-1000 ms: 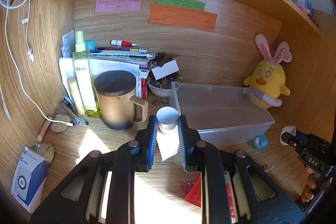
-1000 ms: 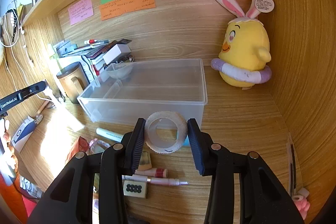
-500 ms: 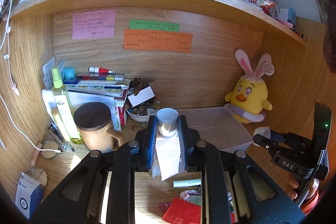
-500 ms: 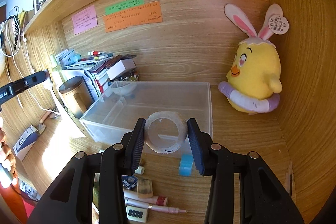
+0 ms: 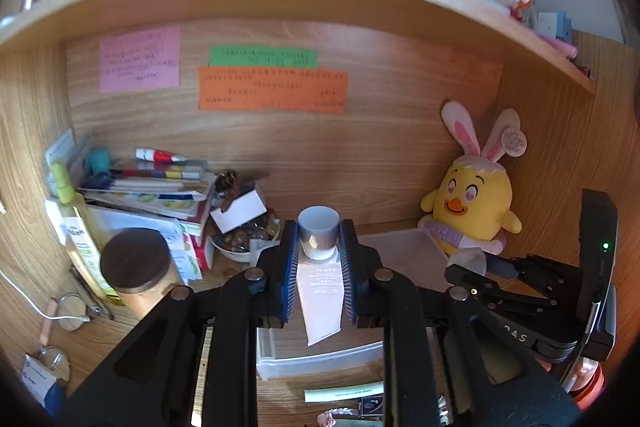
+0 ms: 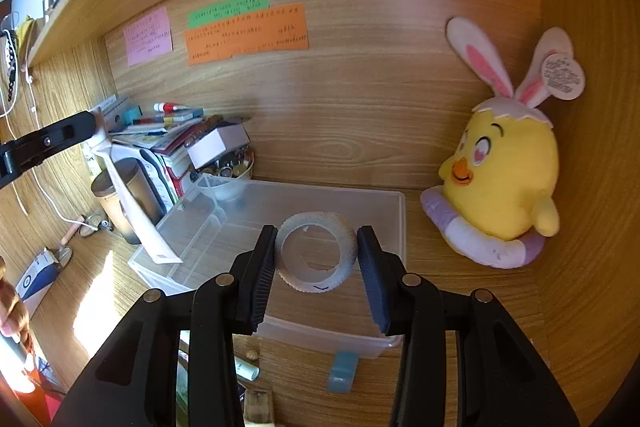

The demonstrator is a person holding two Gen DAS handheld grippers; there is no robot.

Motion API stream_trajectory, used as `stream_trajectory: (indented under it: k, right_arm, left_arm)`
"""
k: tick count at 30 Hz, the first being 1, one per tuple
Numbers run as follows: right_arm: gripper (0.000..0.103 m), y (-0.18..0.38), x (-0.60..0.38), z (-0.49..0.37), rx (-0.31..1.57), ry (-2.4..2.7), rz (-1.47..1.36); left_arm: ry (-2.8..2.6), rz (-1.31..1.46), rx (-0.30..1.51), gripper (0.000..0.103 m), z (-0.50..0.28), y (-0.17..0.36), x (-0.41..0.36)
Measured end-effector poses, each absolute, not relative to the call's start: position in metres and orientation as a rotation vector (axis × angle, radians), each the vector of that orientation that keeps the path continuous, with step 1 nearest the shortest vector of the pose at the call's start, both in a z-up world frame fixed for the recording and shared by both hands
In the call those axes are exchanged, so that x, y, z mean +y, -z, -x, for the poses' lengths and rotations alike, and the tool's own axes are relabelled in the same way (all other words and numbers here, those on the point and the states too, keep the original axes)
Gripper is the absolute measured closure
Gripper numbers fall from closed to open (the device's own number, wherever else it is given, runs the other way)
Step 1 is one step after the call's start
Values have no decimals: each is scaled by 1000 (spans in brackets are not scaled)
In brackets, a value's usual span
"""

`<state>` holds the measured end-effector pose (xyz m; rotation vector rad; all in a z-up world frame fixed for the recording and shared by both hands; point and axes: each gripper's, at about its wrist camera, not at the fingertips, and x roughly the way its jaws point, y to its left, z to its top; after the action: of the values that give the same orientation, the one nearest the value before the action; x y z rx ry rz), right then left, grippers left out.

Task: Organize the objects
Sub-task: 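Carry both items over the clear bin and open both grippers to drop them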

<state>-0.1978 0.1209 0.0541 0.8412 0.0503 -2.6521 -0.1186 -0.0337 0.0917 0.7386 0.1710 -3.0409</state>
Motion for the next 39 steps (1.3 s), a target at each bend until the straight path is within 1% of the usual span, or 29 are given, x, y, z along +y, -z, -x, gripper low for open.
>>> stream_trajectory:
  k: [11, 25, 30, 32, 34, 35, 36, 38, 39]
  right_arm:
    - [66, -10, 98, 241, 163, 2578, -1037]
    - [65, 18, 83, 260, 210, 2527, -1138]
    - [65, 19, 82, 260, 205, 2514, -1144]
    - [63, 18, 80, 258, 219, 2518, -1138]
    - [53, 17, 79, 257, 226, 2523, -1130]
    - [50, 16, 79, 256, 225, 2528, -1123]
    - [47, 15, 79, 255, 224, 2533, -1116]
    - [45, 11, 81, 252, 221, 2546, -1099]
    - [45, 8, 81, 251, 221, 2553, -1092]
  left_arm:
    - [2990, -1059, 285, 83, 175, -38, -46]
    - [2894, -1206, 240, 84, 210, 2, -54]
    - [2891, -1228, 288, 84, 210, 8, -62]
    - [2894, -1220, 277, 84, 207, 7, -63]
    - [2898, -1205, 251, 83, 203, 5, -63]
    - [2900, -1198, 237, 83, 200, 3, -62]
    - [2902, -1190, 223, 80, 198, 2, -61]
    - [2911, -1172, 201, 73, 191, -2, -60]
    - [2915, -1164, 193, 66, 187, -4, -58]
